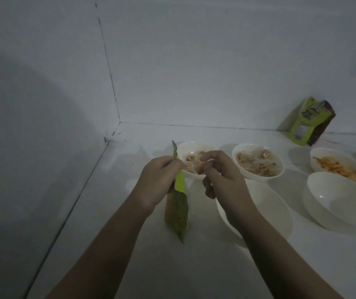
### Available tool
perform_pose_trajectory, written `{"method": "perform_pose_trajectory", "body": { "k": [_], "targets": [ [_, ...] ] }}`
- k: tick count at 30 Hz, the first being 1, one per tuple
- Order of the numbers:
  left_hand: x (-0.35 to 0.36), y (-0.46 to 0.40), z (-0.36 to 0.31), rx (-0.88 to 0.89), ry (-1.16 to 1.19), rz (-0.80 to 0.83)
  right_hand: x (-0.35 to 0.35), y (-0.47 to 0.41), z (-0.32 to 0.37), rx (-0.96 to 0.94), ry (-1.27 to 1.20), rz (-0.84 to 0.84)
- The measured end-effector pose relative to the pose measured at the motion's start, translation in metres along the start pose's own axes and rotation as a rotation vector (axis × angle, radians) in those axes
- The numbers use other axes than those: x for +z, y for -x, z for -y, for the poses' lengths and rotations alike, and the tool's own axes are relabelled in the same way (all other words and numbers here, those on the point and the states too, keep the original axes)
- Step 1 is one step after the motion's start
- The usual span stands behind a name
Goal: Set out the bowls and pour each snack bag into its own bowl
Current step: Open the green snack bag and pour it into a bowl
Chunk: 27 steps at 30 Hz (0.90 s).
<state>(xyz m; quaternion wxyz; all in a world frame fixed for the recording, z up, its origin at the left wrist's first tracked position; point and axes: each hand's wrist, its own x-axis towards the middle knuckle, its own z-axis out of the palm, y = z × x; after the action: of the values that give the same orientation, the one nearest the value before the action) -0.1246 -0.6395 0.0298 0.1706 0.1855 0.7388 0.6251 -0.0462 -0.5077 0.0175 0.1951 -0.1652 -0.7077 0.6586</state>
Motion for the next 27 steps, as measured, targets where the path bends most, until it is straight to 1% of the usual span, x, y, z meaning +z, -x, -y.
{"method": "perform_pose_trajectory", "body": {
  "k": [2, 3, 4, 9, 15, 18, 22, 27],
  "targets": [
    [0.0, -0.002, 0.005, -0.158, 0.035, 0.077, 0.004, 0.001, -0.004, 0.084, 0.033, 0.015],
    [0.0, -0.003, 0.007, -0.21, 0.042, 0.118, 0.004, 0.002, -0.006, 0.118, 0.045, 0.025],
    [-0.002, -0.005, 0.009, -0.224, 0.043, 0.152, 0.006, 0.002, -0.007, 0.145, 0.045, 0.034],
    [-0.007, -0.007, 0.009, -0.078, -0.034, 0.236, 0.012, 0.003, -0.003, 0.201, -0.013, 0.07],
    [-0.011, -0.008, 0.002, -0.025, -0.141, 0.317, 0.014, 0.003, 0.006, 0.212, 0.018, 0.166],
    [-0.014, -0.007, -0.001, -0.029, -0.143, 0.372, 0.015, 0.001, 0.01, 0.172, 0.123, 0.186],
    [-0.016, -0.01, -0.002, -0.015, -0.187, 0.333, 0.014, -0.004, 0.015, 0.096, 0.271, 0.208],
    [-0.006, -0.009, -0.003, 0.122, -0.326, 0.17, 0.016, -0.006, 0.02, 0.029, 0.38, 0.202]
  ]
}}
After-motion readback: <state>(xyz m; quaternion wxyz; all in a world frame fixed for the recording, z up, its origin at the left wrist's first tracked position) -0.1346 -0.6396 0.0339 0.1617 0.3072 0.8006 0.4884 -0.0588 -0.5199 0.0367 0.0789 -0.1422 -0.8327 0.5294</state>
